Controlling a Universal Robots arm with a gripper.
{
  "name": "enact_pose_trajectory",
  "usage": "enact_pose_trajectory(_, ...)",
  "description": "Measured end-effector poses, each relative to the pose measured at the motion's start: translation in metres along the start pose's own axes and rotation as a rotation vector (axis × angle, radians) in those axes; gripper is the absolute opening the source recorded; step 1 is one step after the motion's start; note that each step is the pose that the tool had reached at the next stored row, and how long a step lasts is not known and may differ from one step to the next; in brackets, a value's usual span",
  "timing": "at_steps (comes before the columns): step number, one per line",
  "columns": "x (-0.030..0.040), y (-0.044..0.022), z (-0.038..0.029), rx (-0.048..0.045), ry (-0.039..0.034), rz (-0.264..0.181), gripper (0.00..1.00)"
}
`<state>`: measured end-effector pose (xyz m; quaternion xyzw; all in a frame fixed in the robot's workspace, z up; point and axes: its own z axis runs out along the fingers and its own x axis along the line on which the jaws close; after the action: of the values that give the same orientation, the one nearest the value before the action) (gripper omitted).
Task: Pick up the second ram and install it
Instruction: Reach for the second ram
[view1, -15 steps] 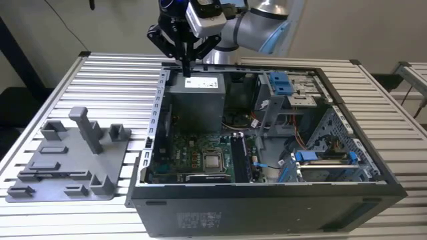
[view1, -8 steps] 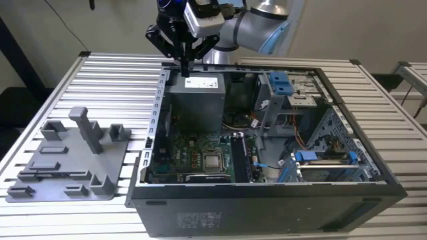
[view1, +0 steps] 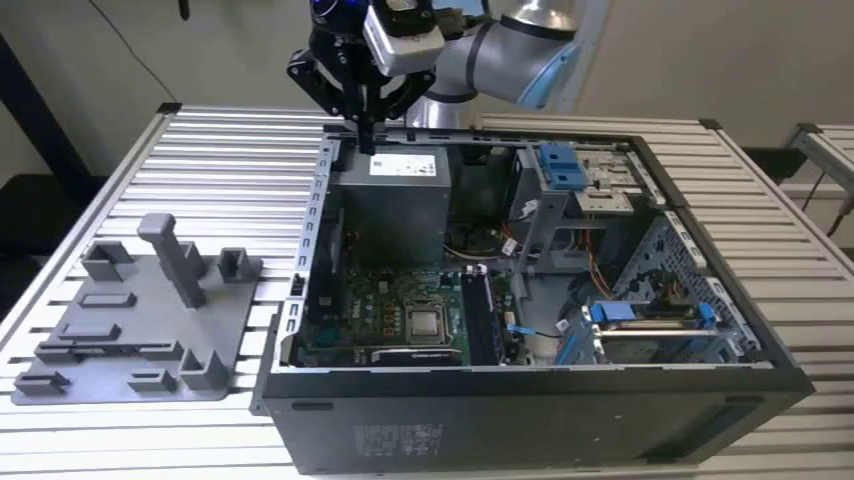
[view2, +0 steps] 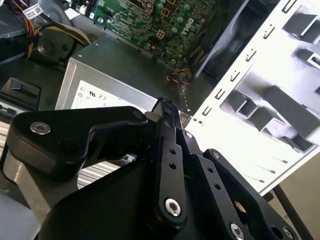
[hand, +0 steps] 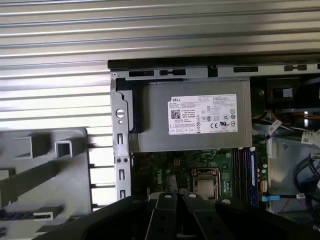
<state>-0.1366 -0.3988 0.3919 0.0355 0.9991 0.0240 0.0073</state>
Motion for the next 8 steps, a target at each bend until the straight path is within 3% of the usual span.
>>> enact_pose_trajectory(8,0.0024,-0.0002,0.0004,0.0004,0.0037,0.0,0.11)
